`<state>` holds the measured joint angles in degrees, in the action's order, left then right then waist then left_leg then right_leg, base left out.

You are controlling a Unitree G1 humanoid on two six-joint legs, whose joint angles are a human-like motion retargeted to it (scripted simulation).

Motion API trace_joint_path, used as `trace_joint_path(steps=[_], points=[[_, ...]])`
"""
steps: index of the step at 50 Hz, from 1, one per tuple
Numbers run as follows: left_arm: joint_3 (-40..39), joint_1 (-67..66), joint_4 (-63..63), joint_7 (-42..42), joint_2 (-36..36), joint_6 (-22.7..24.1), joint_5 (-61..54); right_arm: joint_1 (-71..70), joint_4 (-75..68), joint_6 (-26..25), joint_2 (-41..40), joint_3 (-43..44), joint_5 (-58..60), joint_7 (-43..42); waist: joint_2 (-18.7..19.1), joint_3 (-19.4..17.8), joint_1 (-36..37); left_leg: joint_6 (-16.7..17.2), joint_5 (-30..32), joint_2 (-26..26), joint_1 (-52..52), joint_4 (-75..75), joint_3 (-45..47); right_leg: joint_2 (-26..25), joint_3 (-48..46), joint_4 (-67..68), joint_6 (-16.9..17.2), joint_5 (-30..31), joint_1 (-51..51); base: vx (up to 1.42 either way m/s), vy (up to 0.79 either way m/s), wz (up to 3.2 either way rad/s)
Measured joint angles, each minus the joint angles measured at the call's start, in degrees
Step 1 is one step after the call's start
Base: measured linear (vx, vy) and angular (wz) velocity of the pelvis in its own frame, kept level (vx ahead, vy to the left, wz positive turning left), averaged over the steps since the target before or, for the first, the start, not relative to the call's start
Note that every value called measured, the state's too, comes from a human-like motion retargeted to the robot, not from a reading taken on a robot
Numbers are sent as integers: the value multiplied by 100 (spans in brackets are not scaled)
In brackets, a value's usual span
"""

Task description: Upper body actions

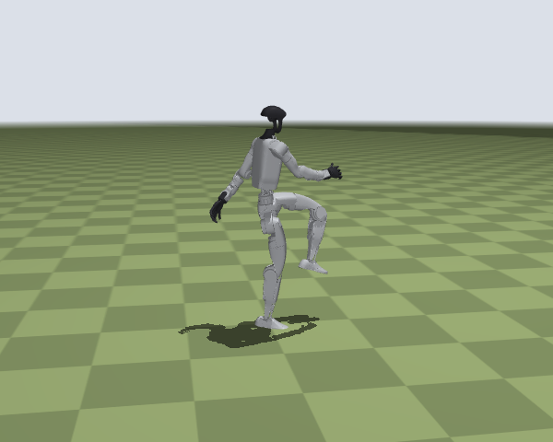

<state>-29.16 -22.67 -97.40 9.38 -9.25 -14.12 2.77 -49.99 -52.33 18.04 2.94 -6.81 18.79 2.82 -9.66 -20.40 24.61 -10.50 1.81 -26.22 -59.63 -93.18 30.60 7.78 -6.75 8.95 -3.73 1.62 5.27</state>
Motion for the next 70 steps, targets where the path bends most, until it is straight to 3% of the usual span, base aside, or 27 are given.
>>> trace_joint_path(steps=[2,5,8,10,12,15,17,19,21,23,25,29,33,38,40,42,43,45,46,48,50,52,57,61,65,68,70], points=[[142,233,134,18,23,180,-38,303,-48,88,-40,-96,142,-59,-39,390,-204,93,176,61,905,471,88,-3,-142,-212,101,50,-15,4,13,95],[559,952,301,-71,-63,511,-144,1170,-255,326,-52,-244,604,-86,6,703,-731,262,597,779,2583,2074,98,21,-731,-271,258,-108,191,11,13,128],[1085,1496,352,-607,-135,731,-296,2441,-792,126,-90,-388,1320,55,35,1205,-1379,435,1336,2208,4635,5252,-185,-11,-1133,-82,482,-395,359,35,25,129],[1418,1882,324,-1052,-150,833,-356,3465,-1277,-110,-38,-362,1922,-146,297,1486,-1950,815,63,3013,6003,7555,-920,-349,-1533,223,567,-541,519,54,28,179],[2014,2584,290,-1163,-39,787,-533,4485,-2597,-805,47,186,2613,-894,687,1753,-2582,734,-745,2702,6895,8877,-673,-412,-2463,1361,497,551,333,46,30,198],[2183,3822,745,-665,102,754,-231,4703,-4340,-2547,458,1025,2670,-1165,1136,1322,-3372,758,-453,2223,6686,9031,-1292,238,-2258,4701,127,2188,-1492,-22,35,140],[2581,4813,1369,-324,76,1107,48,5317,-4507,-3784,883,1265,1687,-936,1155,750,-3161,592,-401,2333,6668,9030,-1039,346,-1368,6687,201,1537,-2918,-46,28,-16],[2830,5620,2115,-338,-83,1243,450,5860,-4507,-4057,1152,1482,758,-687,1282,77,-3527,450,-423,2287,6642,8861,-1315,673,-1421,7964,189,1212,-3742,-37,23,112],[2915,6115,2855,-780,-326,1257,860,6372,-4507,-3814,1234,1833,176,-770,1358,-442,-4078,411,-381,2106,6608,8729,-1656,566,-1528,8607,219,1019,-4417,-19,6,150],[2920,6215,3427,-1278,-528,1293,1134,6794,-4507,-3399,1243,2205,-34,-1005,1353,-599,-4422,377,-351,2007,6559,8694,-1779,475,-1677,8811,162,871,-4901,2,0,62],[3057,6024,4080,-1856,-720,1540,1181,7371,-4507,-2969,1256,2644,-350,-1154,1397,-379,-4538,398,-318,1900,6460,8757,-1786,274,-1836,8640,29,783,-5417,26,-15,-15],[3365,5660,4408,-2269,-602,2187,1064,7907,-4507,-3111,1154,2876,-1463,-1615,1341,100,-4062,454,-390,1999,6493,8849,-1511,200,-1793,8080,-157,706,-5280,21,-16,-59],[3434,5150,3731,-1955,-330,2174,796,7525,-4507,-2946,916,2601,-1708,-1824,1130,344,-3562,527,-520,2225,6754,8991,-1144,97,-1639,6774,34,1111,-3627,3,-5,-79],[2864,3912,2189,-1362,49,1788,808,6496,-4507,-3186,767,1781,-764,-594,1142,801,-3223,665,-832,2284,6925,8848,-859,-362,-1673,3614,197,1681,-866,12,-1,-52],[2434,3148,1410,-1296,223,1592,883,5931,-4507,-3304,709,1288,-376,-177,957,1100,-3158,710,-1004,2533,6827,8504,-810,-880,-1037,1404,856,1038,340,25,-8,-17],[1879,2286,517,-1205,172,1087,930,5198,-4507,-3142,553,665,5,-4,628,1502,-2972,918,-372,2648,6294,7301,-541,-505,-2618,-239,726,-467,1282,21,-6,-29],[1727,2067,264,-1148,90,850,902,4879,-4507,-3065,476,443,118,99,471,1633,-2884,1012,241,2529,5869,6531,-426,-397,-2595,-514,672,-469,1228,-12,-20,-83],[1361,1561,0,-1114,-95,248,801,4050,-4114,-2845,327,62,469,534,399,1657,-2133,624,1184,1315,4316,3960,128,-326,-1695,-579,621,-256,747,-40,-35,-155],[1198,1255,0,-1098,-149,97,688,3662,-3747,-2651,291,-69,694,754,409,1638,-2032,484,1280,1562,3350,3216,-547,-322,-1459,-595,665,-139,572,-52,-36,-113],[864,741,0,-859,-261,-30,569,2892,-3007,-2188,325,-174,1180,1145,393,1346,-1669,315,736,1111,1996,1576,-909,-378,-1306,-604,527,2,398,-52,-30,-111],[429,410,0,-509,-271,72,672,2118,-2120,-1693,438,-28,1717,1142,409,438,-967,-89,200,-379,1424,27,-553,-437,-951,-482,233,-11,641,-45,-27,-205],[105,210,0,-371,-286,167,816,1746,-1487,-1390,602,-71,1696,797,306,130,-597,-365,-122,-129,492,-698,-678,-258,-719,-471,154,77,572,-21,-7,-132],[-490,-278,0,-727,-269,13,201,1584,-871,-399,673,-147,990,-298,-187,348,42,-310,-322,83,-476,-816,-54,197,-332,-368,13,162,54,17,6,-60],[-639,114,0,-753,-203,111,-500,1742,-806,-173,482,-41,725,-222,-85,435,-186,-158,-330,32,33,-454,-95,57,-478,-445,43,155,143,-3,1,43],[-407,724,205,-510,-131,433,-585,2369,-1148,-376,288,81,763,301,140,800,-814,198,-116,287,1631,688,-203,-131,-984,-613,224,100,342,8,13,99],[38,1090,315,-590,-150,550,-515,3220,-1872,-602,194,91,1092,445,-27,1210,-1158,524,243,1439,3718,3100,217,141,-1144,-417,467,-130,396,35,22,63],[318,1380,299,-787,-147,636,-455,3863,-2449,-886,187,233,1545,354,47,1419,-1622,690,906,2561,5254,5657,-270,53,-1407,-163,608,-372,586,49,26,115]])
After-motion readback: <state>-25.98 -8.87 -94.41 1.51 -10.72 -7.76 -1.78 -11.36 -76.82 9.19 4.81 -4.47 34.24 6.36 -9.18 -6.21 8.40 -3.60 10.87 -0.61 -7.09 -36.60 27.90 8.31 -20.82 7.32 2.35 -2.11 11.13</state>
